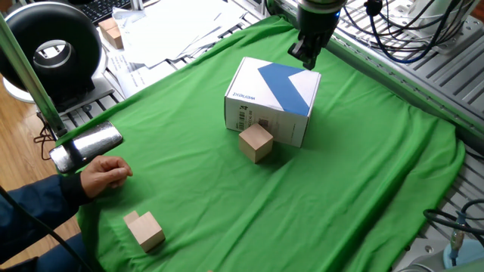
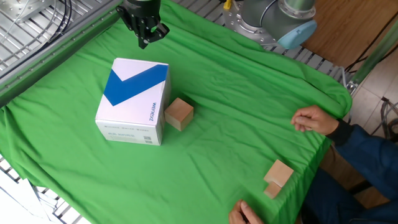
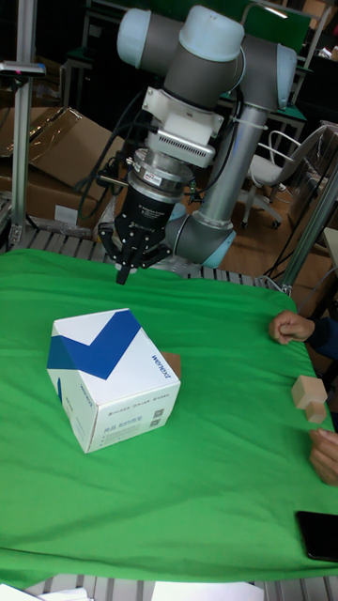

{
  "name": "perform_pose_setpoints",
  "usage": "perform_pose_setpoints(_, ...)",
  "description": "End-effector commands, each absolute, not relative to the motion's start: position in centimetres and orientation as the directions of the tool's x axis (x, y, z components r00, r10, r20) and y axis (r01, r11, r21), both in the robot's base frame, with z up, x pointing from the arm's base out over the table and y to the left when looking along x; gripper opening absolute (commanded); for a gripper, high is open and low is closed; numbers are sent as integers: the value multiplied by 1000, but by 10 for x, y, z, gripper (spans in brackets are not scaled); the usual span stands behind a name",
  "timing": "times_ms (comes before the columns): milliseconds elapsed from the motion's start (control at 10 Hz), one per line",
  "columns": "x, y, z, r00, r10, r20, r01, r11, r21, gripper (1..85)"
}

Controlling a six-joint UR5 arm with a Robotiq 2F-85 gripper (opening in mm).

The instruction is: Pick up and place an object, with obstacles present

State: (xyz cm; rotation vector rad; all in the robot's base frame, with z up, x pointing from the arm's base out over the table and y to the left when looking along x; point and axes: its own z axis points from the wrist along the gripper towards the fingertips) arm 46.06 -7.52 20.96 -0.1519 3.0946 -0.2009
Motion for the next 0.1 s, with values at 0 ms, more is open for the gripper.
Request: perform_pose_setpoints(0,455,-64,208,-995,-102,-13,-100,990,-100,10)
